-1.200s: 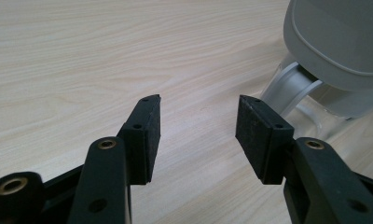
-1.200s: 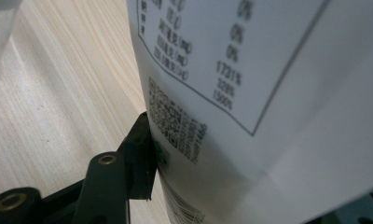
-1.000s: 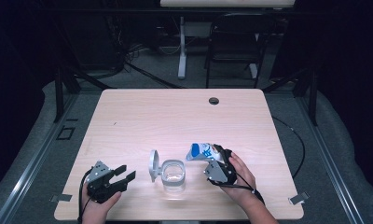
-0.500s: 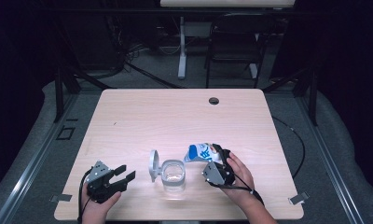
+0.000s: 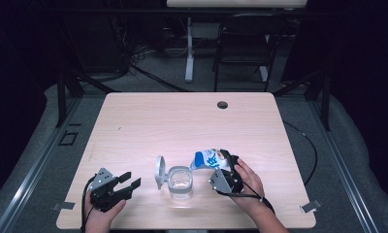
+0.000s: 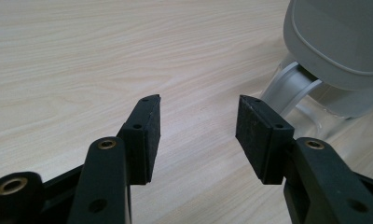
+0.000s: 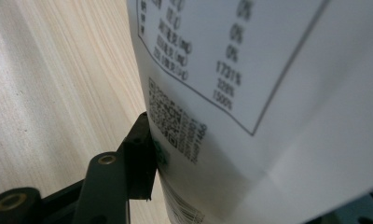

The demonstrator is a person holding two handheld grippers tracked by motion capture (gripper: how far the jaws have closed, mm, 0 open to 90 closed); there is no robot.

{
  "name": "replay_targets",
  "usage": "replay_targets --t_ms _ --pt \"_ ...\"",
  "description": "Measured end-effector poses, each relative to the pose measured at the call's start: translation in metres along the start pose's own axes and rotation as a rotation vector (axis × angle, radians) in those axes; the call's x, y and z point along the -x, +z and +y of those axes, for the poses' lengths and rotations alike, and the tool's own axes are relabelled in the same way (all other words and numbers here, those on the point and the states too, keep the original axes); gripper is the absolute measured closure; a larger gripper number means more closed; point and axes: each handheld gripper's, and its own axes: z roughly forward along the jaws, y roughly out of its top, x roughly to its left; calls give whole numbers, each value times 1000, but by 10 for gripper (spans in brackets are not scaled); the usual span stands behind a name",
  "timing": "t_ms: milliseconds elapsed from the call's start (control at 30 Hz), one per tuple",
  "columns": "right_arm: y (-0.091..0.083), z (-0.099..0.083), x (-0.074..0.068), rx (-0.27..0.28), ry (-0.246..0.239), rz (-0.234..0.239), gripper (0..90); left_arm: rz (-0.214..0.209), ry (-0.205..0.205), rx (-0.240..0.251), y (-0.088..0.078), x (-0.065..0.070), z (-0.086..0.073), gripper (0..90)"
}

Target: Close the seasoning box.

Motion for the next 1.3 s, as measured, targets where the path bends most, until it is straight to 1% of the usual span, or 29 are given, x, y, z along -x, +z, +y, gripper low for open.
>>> replay_targets --t_ms 67,100,133,167,267,300,367,433,467,500,567,600,633,733,800,833,900,967,1067,1100,1167,1200,1233,1300 --pt "0 0 0 0 -1 -2 463 0 0 0 0 0 0 505" --pt "0 0 0 0 -1 -2 463 3 -3 10 1 0 -1 505" --pt "1 -1 -1 13 9 0 463 3 -4 10 1 0 -1 505" --pt "0 -1 -1 12 7 -1 463 2 0 9 1 0 -1 505" --pt "-1 0 0 -7 -13 -8 463 2 -4 10 1 0 -1 505" --pt "-1 0 0 -7 -16 -9 463 -1 2 0 0 0 0 505" --pt "-1 0 0 2 -13 -8 463 -1 2 0 1 0 0 505" --pt "-1 0 0 6 -21 -15 463 -1 1 1 1 0 0 505" --pt "-1 0 1 6 -33 -20 463 1 -4 11 1 0 -1 505" --pt "-1 1 1 2 -43 -25 463 1 -3 11 1 0 -1 505" --pt "0 1 0 11 -46 -26 463 1 -4 10 1 0 -1 505" --pt "0 1 0 11 -58 -30 463 1 -5 10 1 0 -1 505" --pt "1 1 -1 25 -55 -32 463 1 -1 10 1 0 -1 505" --pt "1 2 -2 19 -88 -40 463 0 -2 10 1 0 -2 505" --pt "1 3 -4 30 -96 -44 463 -2 -1 5 0 -1 -1 505" --pt "1 3 -4 24 -112 -45 463 -3 -1 5 0 -1 -1 505" --pt "1 3 -4 24 -120 -45 463 -2 -4 6 0 -1 -1 505" --pt "2 3 -6 38 -125 -53 463 -1 -3 2 0 -1 -1 505" --pt "1 3 -7 20 -148 -59 463 -2 -4 5 1 -1 -2 504" --pt "2 3 -7 32 -145 -61 463 0 -4 3 1 -1 -2 505" --pt "3 3 -8 29 -149 -61 463 -2 -5 6 1 -1 -2 505" --pt "1 3 -8 5 -173 -69 463 -2 -5 5 1 -1 -2 505" --pt "2 3 -8 12 -180 -70 463 -1 -4 1 1 -1 -2 505" --pt "2 4 -9 4 -196 -76 463 -1 -4 2 1 -1 -2 505"
